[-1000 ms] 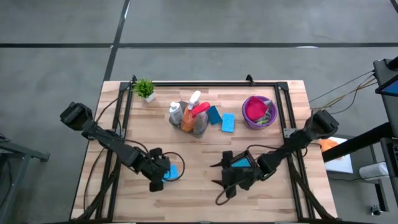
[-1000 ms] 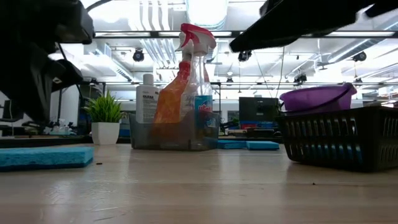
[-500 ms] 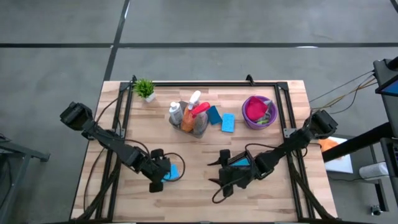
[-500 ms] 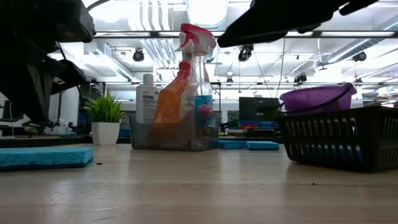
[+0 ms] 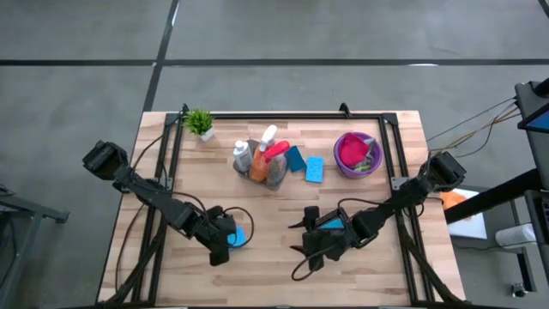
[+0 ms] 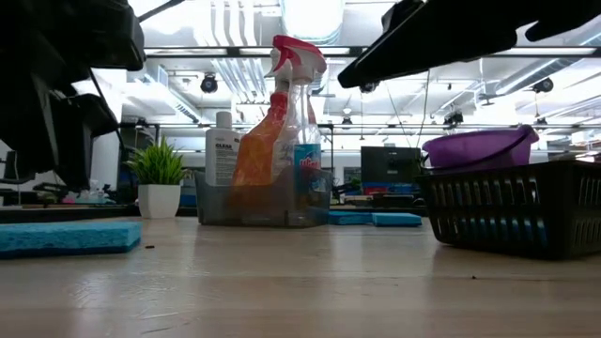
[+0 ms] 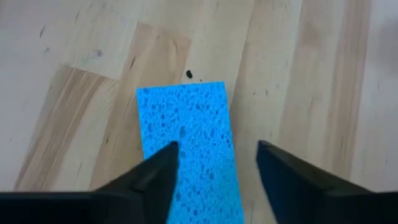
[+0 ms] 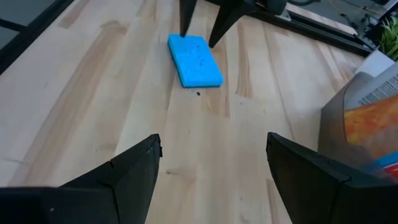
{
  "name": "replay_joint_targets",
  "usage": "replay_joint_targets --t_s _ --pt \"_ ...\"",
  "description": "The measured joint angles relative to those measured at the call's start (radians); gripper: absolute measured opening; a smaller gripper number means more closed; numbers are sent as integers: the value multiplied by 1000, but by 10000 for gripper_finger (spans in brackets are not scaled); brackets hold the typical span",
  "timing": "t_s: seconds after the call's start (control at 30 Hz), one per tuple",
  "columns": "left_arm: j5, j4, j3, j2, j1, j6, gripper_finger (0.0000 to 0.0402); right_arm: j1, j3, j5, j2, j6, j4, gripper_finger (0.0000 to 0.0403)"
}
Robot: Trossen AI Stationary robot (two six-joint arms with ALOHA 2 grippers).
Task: Pick & Place Kitchen Items
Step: Put the blue sponge into the black basket
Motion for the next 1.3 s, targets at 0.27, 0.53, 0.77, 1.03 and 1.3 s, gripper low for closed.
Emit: replay_joint_targets --t_s 0.27,0.53,0.77,1.03,1.3 --pt "-6 0 0 61 1 -44 304 0 0 0 0 6 -16 288" --pt "-19 -3 8 189 3 -58 303 0 0 0 0 18 -26 288" --pt "-43 -6 10 206 3 -69 201 0 0 0 0 21 -32 288" --pt "-38 1 6 163 5 -21 11 6 0 10 -3 19 -33 288" --pt "-57 75 4 132 10 33 1 47 -6 -12 -34 -64 85 288"
